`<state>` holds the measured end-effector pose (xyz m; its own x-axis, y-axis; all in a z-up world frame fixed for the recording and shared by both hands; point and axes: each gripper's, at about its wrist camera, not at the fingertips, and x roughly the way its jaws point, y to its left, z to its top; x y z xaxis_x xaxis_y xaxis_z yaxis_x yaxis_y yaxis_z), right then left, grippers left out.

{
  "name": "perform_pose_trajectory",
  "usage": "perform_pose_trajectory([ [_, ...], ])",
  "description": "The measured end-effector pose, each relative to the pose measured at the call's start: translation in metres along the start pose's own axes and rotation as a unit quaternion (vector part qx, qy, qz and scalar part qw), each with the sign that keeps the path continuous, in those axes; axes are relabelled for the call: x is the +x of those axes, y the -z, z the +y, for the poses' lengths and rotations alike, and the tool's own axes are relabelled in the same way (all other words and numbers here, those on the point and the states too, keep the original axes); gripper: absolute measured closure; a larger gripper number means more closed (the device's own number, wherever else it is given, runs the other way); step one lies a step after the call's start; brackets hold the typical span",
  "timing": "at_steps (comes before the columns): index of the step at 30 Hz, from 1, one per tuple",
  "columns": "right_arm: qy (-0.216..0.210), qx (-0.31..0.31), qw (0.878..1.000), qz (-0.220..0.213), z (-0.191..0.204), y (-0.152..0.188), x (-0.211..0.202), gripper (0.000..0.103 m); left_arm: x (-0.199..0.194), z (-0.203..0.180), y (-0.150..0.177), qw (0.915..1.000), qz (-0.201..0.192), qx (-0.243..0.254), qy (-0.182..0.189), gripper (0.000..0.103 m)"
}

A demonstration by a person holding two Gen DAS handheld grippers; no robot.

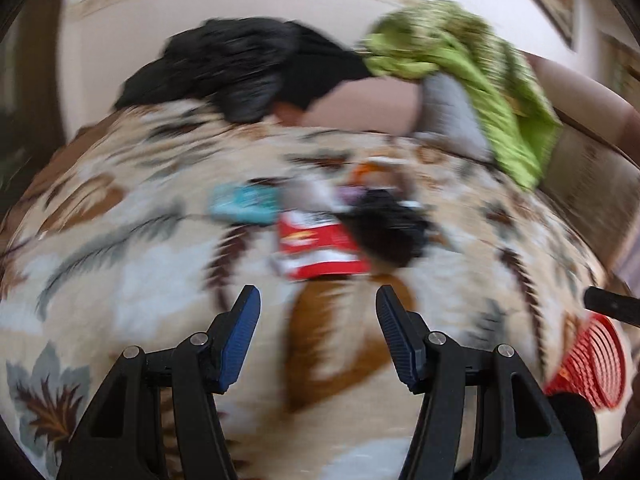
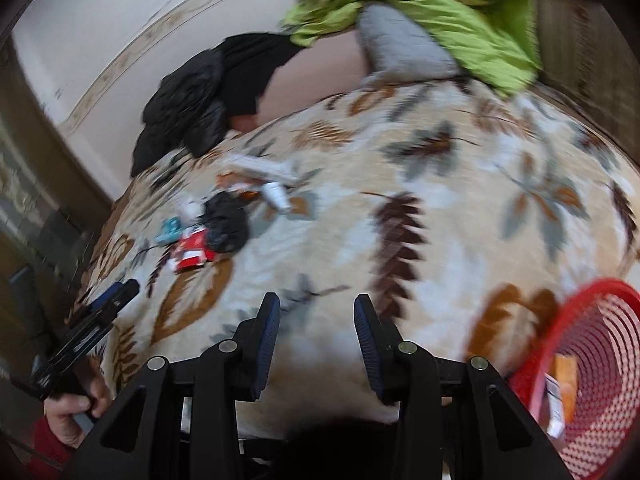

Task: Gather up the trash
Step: 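Grasp the red-and-white sock box with the left tool while the right tool grasps the black bag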

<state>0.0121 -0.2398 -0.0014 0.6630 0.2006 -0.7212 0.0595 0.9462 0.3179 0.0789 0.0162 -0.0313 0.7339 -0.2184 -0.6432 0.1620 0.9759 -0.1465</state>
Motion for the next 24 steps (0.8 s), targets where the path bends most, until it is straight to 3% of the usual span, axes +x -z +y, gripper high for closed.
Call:
perform_pose_trajectory([
  [3,-0.016,-0.026,1.0,0.01,0.03,-0.013,0.027,0.045,0.008,0.022,0.003,0.9993,0.011,-0.037,0.0,0.044],
  [7,-0.035,-0.042,0.998,0.017,0.062,-0.036,0.066,0.033,0.013,0.027,0.005,0.9987,0.018,-0.047,0.008,0.044],
  [16,-0.003,-0.064,0.997,0.045,0.092,-0.069,0.167,0.032,0.023,0.032,0.004,0.9968,0.033,-0.07,0.019,0.04],
  [17,-0.003,-0.064,0.997,0.051,0.09,-0.069,0.176,0.035,0.024,0.033,0.004,0.9965,0.033,-0.074,0.019,0.04],
  [18,-0.008,-0.064,0.996,0.056,0.088,-0.068,0.18,0.059,0.025,0.035,0.002,0.9962,0.034,-0.078,0.02,0.04],
  [19,-0.008,-0.064,0.996,0.058,0.086,-0.066,0.181,0.072,0.027,0.036,0.001,0.9956,0.037,-0.083,0.023,0.04],
  [24,-0.027,-0.06,0.998,0.025,0.071,-0.049,0.142,0.074,0.043,0.027,-0.013,0.9952,0.05,-0.077,0.033,0.036],
])
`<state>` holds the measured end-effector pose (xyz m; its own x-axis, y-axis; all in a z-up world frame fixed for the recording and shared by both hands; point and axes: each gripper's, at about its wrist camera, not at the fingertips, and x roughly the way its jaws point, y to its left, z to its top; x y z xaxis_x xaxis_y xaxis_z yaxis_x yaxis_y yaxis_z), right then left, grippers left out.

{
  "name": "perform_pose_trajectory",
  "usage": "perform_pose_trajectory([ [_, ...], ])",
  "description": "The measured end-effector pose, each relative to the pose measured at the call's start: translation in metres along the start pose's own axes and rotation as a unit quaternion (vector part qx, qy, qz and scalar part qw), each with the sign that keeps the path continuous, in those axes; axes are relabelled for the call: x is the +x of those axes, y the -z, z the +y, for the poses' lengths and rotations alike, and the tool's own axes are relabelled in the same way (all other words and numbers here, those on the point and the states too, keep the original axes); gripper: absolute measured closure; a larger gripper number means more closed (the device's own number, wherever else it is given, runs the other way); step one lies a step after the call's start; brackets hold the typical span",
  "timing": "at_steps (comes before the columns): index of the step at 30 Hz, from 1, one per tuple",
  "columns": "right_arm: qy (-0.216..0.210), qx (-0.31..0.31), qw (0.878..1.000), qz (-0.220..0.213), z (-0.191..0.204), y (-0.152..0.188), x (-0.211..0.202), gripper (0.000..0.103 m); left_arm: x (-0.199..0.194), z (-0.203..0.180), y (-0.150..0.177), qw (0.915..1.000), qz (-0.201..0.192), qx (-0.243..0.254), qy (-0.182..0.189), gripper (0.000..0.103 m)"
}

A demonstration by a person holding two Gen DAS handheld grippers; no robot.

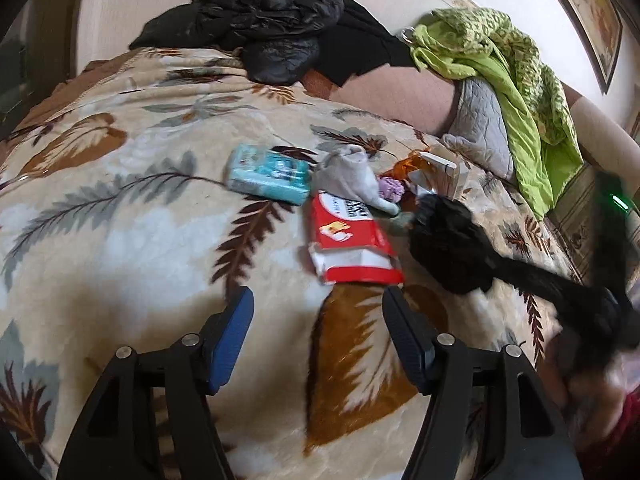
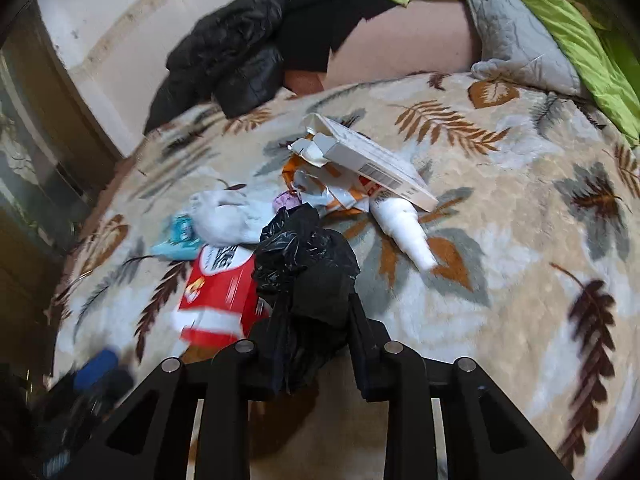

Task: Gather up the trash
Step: 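Grasp the red-and-white sock box with the left tool while the right tool grasps the black bag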

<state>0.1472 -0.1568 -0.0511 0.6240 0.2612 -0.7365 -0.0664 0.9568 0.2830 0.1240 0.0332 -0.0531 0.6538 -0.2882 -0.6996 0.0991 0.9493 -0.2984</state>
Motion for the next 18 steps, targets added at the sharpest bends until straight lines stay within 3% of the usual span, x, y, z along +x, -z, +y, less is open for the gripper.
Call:
perform_pose_trajectory([
  [4,0.012,-0.009,1.0,-0.026,-0.01,0.027,-0.036,0.074,0.031,-0.017,-0.017,0.9995,0.032,0.004,0.001,0.024],
  [6,0.019,-0.012,0.999,-0.033,-0.018,0.04,-0.048,0.074,0.048,-0.024,-0.024,0.9988,0.041,0.007,-0.026,0.021],
  [10,-0.006,0.033,0.999,-0.038,-0.039,0.042,-0.056,0.074,0.092,-0.033,-0.037,0.9941,0.077,0.005,-0.076,0.02],
  [13,-0.018,0.054,0.998,-0.031,-0.046,0.04,-0.052,0.074,0.108,-0.04,-0.043,0.9916,0.066,0.029,-0.107,0.019],
  [16,-0.025,0.05,0.998,-0.033,-0.044,0.039,-0.052,0.074,0.108,-0.038,-0.041,0.9915,0.044,0.035,-0.117,0.041],
  [18,-0.027,0.046,0.998,-0.037,-0.042,0.039,-0.053,0.074,0.102,-0.036,-0.04,0.9927,0.041,0.036,-0.107,0.049],
])
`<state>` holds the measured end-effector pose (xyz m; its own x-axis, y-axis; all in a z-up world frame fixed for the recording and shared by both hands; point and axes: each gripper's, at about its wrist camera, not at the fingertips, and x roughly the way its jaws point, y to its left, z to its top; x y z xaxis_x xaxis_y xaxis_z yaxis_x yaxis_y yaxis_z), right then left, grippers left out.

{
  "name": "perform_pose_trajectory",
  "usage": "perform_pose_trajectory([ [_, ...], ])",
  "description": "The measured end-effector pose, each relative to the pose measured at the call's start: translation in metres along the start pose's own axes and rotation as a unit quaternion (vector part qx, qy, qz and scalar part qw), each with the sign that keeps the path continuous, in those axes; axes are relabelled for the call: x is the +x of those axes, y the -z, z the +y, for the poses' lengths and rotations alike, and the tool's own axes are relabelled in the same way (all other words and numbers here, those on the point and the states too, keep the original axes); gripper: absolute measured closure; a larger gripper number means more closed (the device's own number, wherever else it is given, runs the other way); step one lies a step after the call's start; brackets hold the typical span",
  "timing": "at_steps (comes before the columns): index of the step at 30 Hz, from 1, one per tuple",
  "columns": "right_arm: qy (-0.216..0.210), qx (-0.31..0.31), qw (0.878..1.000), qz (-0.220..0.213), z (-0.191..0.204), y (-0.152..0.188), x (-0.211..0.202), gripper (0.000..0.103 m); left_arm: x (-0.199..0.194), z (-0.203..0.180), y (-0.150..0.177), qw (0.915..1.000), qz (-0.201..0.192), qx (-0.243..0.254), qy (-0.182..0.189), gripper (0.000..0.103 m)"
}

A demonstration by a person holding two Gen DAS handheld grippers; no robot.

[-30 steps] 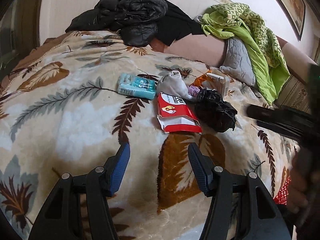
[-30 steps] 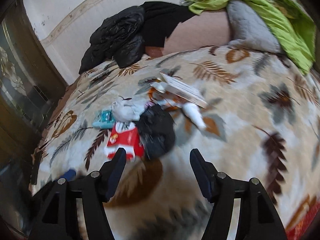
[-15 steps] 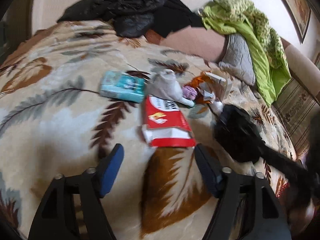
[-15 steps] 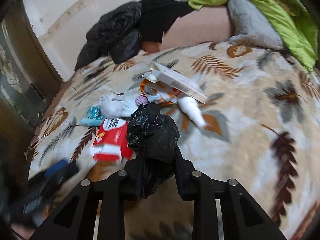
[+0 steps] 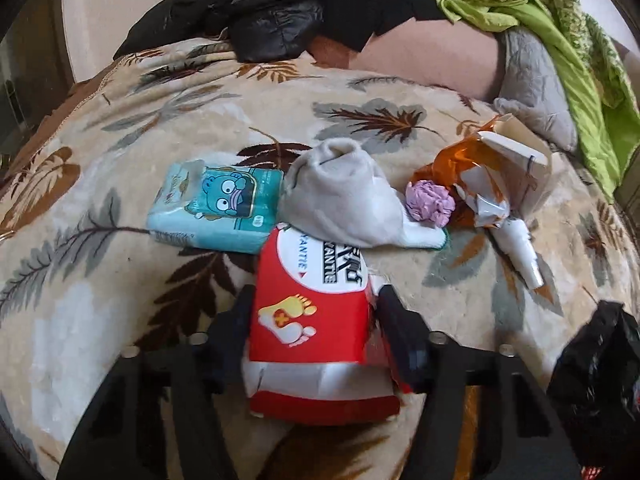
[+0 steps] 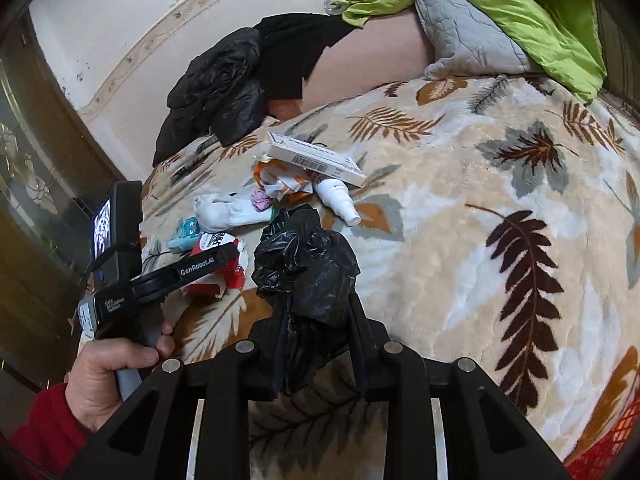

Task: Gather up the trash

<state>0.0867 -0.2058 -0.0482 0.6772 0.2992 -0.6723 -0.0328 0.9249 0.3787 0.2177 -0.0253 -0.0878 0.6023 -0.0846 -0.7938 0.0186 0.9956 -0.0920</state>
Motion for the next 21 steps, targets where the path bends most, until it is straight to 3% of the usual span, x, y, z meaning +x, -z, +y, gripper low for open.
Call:
perform_pose_trajectory([
  [4,-0.001,-0.002,1.0,-0.003,0.002,0.0,-0.001,0.074,-0.024,0.007,0.018,0.9998,-0.007,0.003,0.017,0.057],
  [12,0.01,-0.039,0.999,-0.018,0.02,0.006,-0.008,0.074,-0.098,0.025,0.068,0.9959,-0.049,0.006,0.076,0.057],
  [21,0.019,-0.091,0.995,-0.033,0.049,0.022,-0.017,0.074,-0.118,0.017,0.084,0.9946,-0.095,0.029,0.031,0.057],
])
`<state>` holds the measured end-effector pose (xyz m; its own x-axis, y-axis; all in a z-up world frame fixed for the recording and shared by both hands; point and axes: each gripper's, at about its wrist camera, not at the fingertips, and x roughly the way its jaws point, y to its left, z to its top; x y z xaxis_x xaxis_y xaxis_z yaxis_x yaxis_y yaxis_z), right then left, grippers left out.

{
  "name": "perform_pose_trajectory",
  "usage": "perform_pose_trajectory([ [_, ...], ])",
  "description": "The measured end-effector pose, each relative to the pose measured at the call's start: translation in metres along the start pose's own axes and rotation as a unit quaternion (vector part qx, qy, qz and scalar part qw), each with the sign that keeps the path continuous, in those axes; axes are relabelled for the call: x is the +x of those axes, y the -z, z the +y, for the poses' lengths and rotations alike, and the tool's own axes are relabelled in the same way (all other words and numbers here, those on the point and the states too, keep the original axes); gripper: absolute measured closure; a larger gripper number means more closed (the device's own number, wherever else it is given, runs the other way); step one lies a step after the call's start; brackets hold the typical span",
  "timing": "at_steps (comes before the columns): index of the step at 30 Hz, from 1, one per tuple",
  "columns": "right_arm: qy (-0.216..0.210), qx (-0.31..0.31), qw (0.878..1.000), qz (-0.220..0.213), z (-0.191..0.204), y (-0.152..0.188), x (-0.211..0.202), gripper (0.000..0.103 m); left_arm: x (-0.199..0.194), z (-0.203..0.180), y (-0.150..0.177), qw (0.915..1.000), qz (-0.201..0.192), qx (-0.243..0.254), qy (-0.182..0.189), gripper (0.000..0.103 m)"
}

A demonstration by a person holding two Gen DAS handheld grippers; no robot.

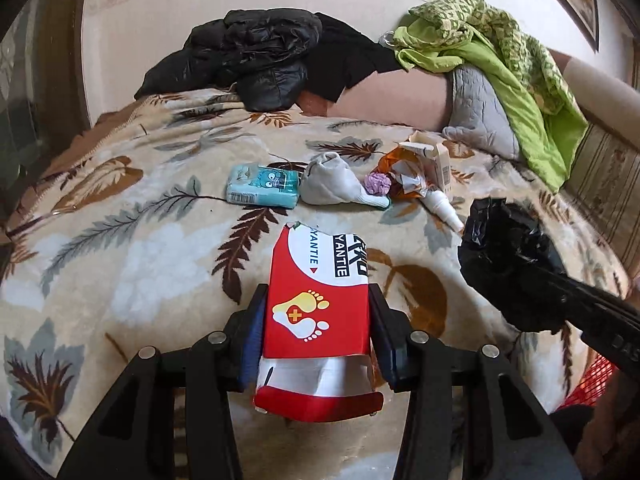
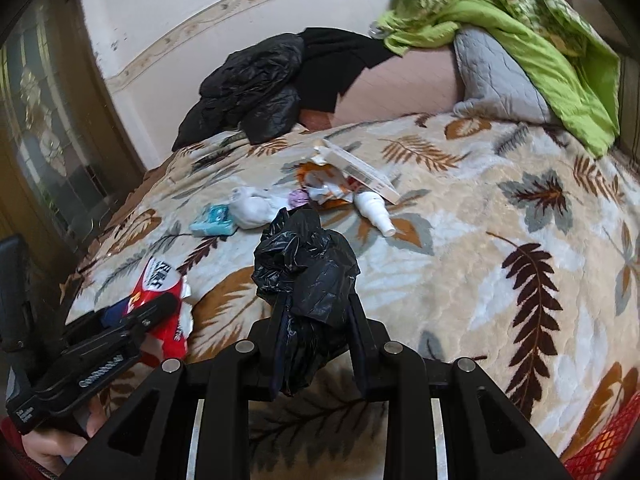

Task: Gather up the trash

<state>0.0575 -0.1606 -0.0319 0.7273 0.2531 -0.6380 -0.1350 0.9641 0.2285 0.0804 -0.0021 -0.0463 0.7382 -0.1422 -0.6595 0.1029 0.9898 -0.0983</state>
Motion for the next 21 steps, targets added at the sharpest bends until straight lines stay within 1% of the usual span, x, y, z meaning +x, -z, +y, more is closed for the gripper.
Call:
perform_pose_trajectory([
  [3,0.005,-0.008,1.0,-0.001,0.002,0.002,-0.002,0.074,-0.001,-0.007,0.003,0.9998,-0.008,0.018,-0.01,0.057],
  [11,0.013,0.007,1.0,0.01,-0.003,0.002,0.004,0.074,-0.005,-0.017,0.006,0.9981,-0.024,0.054,-0.02,0.057],
  [21,0.012,0.013,1.0,0.015,-0.004,0.002,0.007,0.074,-0.003,-0.02,0.006,0.9969,-0.032,0.068,-0.023,0.057],
])
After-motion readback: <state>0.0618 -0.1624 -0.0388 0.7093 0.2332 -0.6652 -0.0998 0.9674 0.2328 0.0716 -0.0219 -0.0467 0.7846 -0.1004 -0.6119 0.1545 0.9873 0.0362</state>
